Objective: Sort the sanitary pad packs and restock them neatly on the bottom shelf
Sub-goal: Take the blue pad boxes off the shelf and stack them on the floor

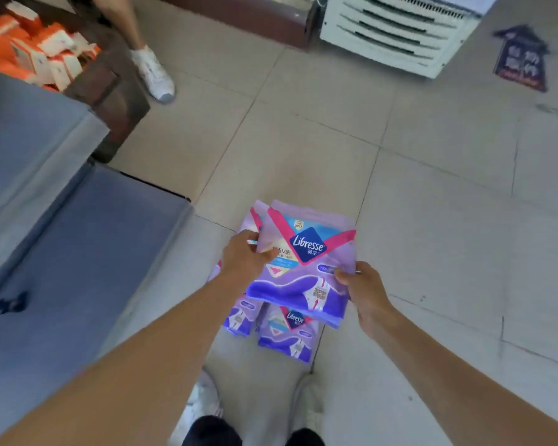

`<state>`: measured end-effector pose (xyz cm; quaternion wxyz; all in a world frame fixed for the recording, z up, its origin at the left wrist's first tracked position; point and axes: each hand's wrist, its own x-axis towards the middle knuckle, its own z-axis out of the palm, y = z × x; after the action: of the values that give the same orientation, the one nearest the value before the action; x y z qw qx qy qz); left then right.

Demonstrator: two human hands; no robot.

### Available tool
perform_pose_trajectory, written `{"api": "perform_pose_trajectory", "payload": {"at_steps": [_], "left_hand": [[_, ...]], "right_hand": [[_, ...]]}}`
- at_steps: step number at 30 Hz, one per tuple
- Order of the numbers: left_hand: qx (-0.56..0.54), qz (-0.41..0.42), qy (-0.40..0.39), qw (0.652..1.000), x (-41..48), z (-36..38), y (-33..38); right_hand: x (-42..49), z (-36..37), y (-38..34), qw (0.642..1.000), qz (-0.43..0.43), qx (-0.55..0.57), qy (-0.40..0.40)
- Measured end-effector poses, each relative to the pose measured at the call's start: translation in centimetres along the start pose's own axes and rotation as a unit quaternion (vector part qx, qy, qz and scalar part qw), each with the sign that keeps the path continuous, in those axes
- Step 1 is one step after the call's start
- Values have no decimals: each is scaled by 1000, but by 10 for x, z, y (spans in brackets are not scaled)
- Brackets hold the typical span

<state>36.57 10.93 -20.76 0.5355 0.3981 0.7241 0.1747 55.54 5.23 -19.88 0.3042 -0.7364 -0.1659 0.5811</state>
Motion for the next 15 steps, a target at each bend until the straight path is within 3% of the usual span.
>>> {"api": "perform_pose_trajectory", "payload": {"at_steps": [6, 15], "left_hand": [[167, 9, -72, 983, 29, 85, -89], [270, -47, -52, 960, 69, 168, -229]], "right_hand": [[52, -25, 115, 994, 93, -8, 57], [143, -11, 271, 976, 206, -29, 61]]}}
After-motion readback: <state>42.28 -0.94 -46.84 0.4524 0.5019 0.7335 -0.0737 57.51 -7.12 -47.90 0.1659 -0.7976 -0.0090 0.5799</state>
